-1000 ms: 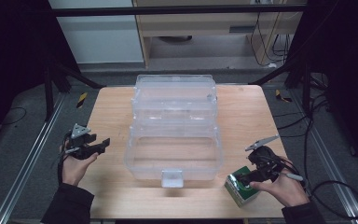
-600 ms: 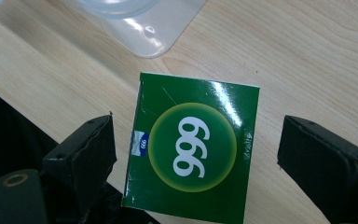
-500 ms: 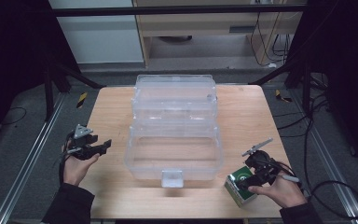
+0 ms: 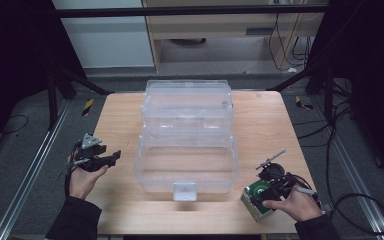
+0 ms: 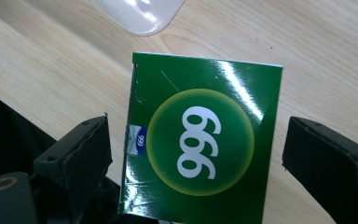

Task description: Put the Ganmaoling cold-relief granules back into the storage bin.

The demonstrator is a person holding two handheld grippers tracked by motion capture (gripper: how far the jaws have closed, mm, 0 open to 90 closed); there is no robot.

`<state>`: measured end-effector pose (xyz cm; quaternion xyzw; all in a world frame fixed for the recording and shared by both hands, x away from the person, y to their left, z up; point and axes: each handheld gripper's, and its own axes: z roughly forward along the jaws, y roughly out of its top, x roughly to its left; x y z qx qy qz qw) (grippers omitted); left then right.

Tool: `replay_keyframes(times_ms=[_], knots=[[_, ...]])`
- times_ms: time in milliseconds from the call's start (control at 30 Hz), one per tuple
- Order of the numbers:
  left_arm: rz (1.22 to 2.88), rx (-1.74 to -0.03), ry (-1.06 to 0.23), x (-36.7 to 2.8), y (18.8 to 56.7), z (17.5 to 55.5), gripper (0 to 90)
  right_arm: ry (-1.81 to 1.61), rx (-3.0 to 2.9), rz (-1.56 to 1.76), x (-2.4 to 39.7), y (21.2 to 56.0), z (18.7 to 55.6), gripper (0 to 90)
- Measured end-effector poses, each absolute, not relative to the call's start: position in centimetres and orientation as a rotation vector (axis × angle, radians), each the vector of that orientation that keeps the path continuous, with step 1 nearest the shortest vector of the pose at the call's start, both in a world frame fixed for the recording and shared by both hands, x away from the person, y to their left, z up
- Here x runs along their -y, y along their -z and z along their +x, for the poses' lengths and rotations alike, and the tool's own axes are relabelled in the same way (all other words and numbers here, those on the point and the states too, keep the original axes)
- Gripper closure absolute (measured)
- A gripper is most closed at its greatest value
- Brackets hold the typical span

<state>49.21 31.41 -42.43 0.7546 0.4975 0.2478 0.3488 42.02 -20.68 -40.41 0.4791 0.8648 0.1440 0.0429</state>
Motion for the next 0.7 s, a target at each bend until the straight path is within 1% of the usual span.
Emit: replay_keyframes(times_ms=[433, 700], knots=[[1.964, -1.290, -0.632, -31.3, 42.7, 49.3, 36.8, -0.379, -2.669, 1.523, 20.7, 41.9, 42.5, 9.0], [1.974, -1.294, -0.623, -31.3, 42.8, 49.4, 36.6, -0.341, -2.694, 1.539, 20.5, 42.6, 42.8, 11.4]])
